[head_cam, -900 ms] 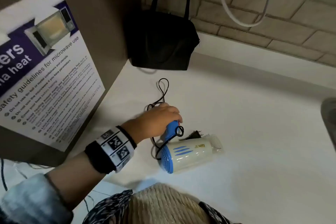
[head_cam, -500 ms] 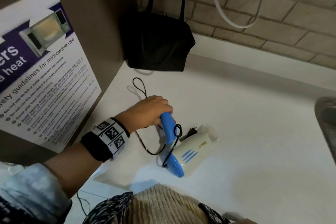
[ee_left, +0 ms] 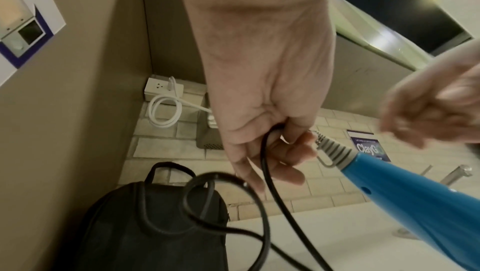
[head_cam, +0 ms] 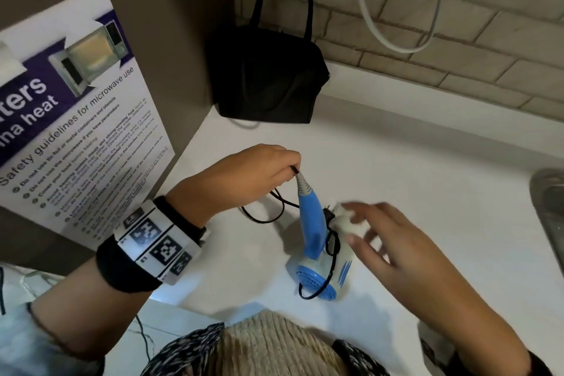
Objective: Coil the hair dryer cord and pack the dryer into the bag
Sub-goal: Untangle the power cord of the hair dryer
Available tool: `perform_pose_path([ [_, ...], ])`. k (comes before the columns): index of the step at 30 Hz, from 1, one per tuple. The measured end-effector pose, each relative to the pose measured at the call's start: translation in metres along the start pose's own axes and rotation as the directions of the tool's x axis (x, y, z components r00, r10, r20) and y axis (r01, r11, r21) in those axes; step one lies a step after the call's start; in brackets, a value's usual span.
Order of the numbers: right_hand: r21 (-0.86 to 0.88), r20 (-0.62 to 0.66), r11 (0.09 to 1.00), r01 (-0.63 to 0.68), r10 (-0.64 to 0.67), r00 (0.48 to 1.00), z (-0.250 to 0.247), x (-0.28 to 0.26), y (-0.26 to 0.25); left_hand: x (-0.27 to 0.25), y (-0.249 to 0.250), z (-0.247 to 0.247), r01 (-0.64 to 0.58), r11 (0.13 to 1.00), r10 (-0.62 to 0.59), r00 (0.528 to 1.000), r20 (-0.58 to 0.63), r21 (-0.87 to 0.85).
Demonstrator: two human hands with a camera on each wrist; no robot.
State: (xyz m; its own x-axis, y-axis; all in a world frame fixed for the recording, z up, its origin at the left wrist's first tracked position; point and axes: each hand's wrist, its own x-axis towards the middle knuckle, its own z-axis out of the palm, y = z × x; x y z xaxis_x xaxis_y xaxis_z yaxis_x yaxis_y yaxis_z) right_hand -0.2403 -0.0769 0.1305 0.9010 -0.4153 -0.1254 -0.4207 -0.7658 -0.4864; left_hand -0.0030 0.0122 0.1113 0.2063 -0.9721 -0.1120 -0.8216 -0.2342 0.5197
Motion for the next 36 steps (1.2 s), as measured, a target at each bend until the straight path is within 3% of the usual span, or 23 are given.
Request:
perform_pose_path([
  [2,0.01,-0.055,1.0,0.008,-0.007,0.998,0.0,0.023,-0.011,-0.001,0.006,-0.001,-0.041,0.999,0.041,0.999,-0.012,0.002],
  [5,-0.03,0.055,0.999,0.031,-0.03,0.998,0.007,0.056,-0.015,-0.001,0.01,0.0,-0.111,0.994,0.111,0.991,-0.075,0.009],
  [9,-0.005,0.066,0.999,0.048,-0.047,0.997,0.01,0.076,-0.012,-0.006,0.006,0.002,-0.129,0.99,0.138,0.954,-0.266,0.048],
  [12,-0.039,-0.022,0.999,0.038,-0.039,0.999,0.008,0.081,-0.006,-0.021,0.006,0.006,-0.126,0.992,0.106,0.836,-0.538,0.001],
  [14,-0.02,-0.094,1.0,0.008,-0.01,0.995,0.005,0.08,-0.004,-0.032,0.008,0.013,-0.134,0.989,0.064,0.768,-0.637,-0.062],
  [15,0.004,-0.129,1.0,0.002,-0.002,0.992,0.004,0.079,-0.003,-0.036,0.008,0.018,-0.125,0.984,0.021,0.794,-0.607,-0.13],
  [17,0.049,-0.191,0.999,-0.011,0.021,0.981,0.001,0.077,-0.004,-0.039,0.009,0.031,-0.071,0.947,-0.058,0.922,-0.384,-0.314],
  [19,0.128,-0.252,0.992,-0.001,0.033,0.967,0.001,0.076,-0.007,-0.037,0.011,0.046,-0.054,0.948,-0.012,0.979,-0.204,-0.315],
  [21,0.194,-0.262,0.981,0.011,0.041,0.964,0.002,0.075,-0.013,-0.03,0.017,0.057,-0.083,0.955,0.029,0.981,-0.192,-0.284],
  [28,0.4,-0.2,0.916,0.02,0.066,0.978,0.0,0.068,-0.016,-0.013,0.015,0.049,-0.084,0.939,0.001,0.97,-0.243,-0.332],
  [33,0.261,-0.187,0.964,-0.055,0.106,0.977,0.009,0.06,0.002,-0.015,0.013,0.038,-0.108,0.914,-0.065,0.912,-0.405,-0.391],
  [36,0.058,0.032,0.983,-0.173,0.171,0.985,0.026,0.057,0.002,-0.016,0.017,0.034,-0.13,0.883,-0.109,0.878,-0.467,-0.451],
])
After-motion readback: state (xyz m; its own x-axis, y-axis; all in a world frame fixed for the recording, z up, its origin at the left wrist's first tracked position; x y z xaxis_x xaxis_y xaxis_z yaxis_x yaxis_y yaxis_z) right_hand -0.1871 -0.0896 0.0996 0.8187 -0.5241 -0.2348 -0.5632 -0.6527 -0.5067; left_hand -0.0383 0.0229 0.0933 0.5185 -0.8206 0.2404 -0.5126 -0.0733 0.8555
